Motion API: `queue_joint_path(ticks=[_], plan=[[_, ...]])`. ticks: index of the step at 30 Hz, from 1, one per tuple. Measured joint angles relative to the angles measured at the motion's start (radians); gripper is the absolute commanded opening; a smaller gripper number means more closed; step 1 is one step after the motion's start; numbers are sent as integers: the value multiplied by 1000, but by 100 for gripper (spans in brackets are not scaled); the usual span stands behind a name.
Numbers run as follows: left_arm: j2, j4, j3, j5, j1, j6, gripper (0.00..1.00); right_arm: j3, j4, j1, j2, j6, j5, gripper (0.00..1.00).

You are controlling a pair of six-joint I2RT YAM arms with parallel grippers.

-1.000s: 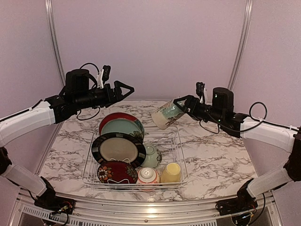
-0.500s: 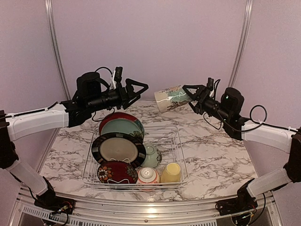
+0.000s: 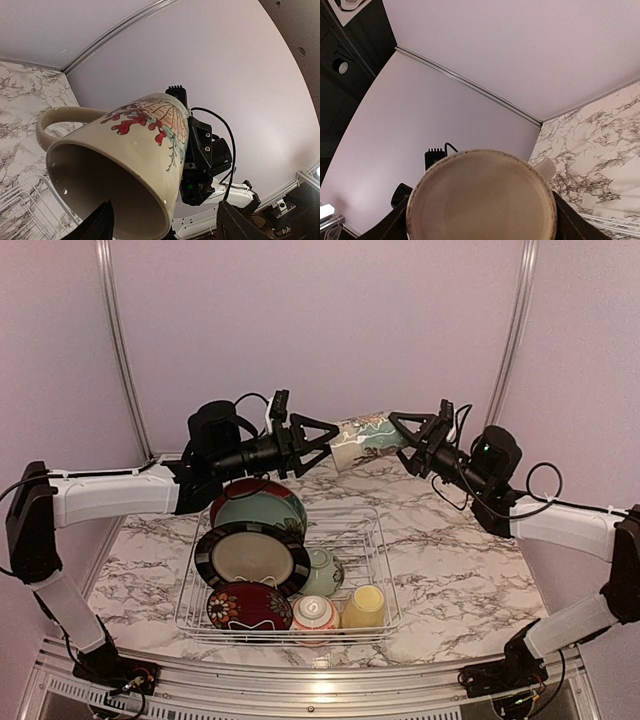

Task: Unload the mixed dishes from the dish rack
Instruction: Pass from the right arm to the left

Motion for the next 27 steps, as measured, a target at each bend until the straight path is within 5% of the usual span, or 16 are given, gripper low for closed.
queue_joint_path(ticks=[20, 24, 27], plan=[[171, 237, 99, 63, -9, -232, 10, -24, 54, 0, 14, 11, -31, 0], [170, 249, 115, 65, -9, -254, 3, -26, 76, 1, 13, 19, -36, 17], [170, 246, 124, 69, -10, -253, 0, -26, 78, 0, 7, 18, -34, 40]])
